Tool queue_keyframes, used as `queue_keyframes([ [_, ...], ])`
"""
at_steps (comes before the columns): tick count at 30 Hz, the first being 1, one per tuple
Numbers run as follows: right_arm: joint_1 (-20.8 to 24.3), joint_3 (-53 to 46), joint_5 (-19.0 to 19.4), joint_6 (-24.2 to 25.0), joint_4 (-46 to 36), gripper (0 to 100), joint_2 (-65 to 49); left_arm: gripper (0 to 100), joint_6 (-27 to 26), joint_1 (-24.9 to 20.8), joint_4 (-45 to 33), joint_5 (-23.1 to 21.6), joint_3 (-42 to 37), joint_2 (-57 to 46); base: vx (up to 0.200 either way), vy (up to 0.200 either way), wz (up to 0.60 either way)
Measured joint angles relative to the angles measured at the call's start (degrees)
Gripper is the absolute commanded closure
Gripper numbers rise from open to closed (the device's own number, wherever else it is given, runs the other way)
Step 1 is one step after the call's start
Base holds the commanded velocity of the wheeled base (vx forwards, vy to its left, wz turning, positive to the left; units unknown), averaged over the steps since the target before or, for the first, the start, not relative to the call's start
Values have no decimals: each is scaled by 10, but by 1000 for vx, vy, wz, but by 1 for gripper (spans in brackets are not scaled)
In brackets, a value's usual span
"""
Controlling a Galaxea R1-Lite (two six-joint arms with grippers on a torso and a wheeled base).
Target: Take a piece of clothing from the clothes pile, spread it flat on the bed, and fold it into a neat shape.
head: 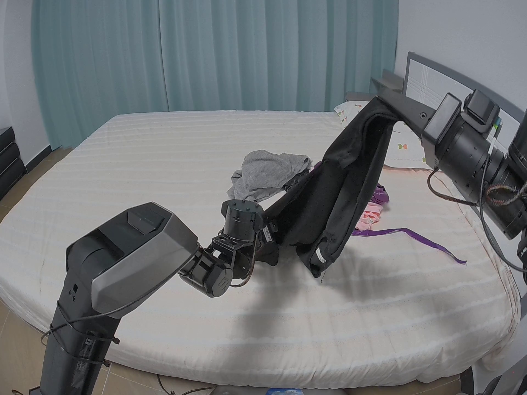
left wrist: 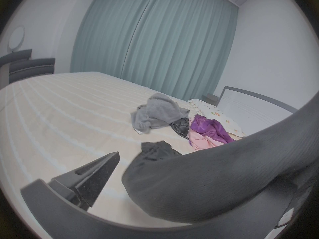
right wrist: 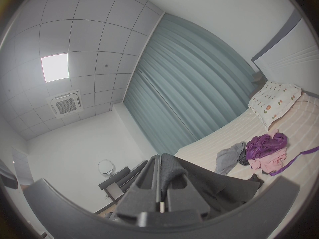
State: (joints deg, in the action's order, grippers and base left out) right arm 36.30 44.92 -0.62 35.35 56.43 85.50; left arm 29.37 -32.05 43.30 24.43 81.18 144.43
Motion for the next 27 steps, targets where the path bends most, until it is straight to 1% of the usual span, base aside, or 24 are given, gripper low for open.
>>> queue_keyframes([
  [5,-22,15,5,2,-2,100,4,0,-16,18,-2,15,18,19,0,0,0],
  [10,-45,29,17,4,-2,100,7,0,-55,30,0,29,28,33,0,0,0],
  [17,-71,36,26,7,-2,100,20,0,-64,39,-13,32,64,56,0,0,0],
  [18,-74,36,26,7,-1,100,23,100,-64,39,-18,31,67,59,0,0,0],
  [23,-86,37,27,8,-1,100,35,100,-60,39,-40,29,75,68,0,0,0],
  [27,-98,39,27,8,1,100,49,100,-52,38,-42,27,76,68,0,0,0],
])
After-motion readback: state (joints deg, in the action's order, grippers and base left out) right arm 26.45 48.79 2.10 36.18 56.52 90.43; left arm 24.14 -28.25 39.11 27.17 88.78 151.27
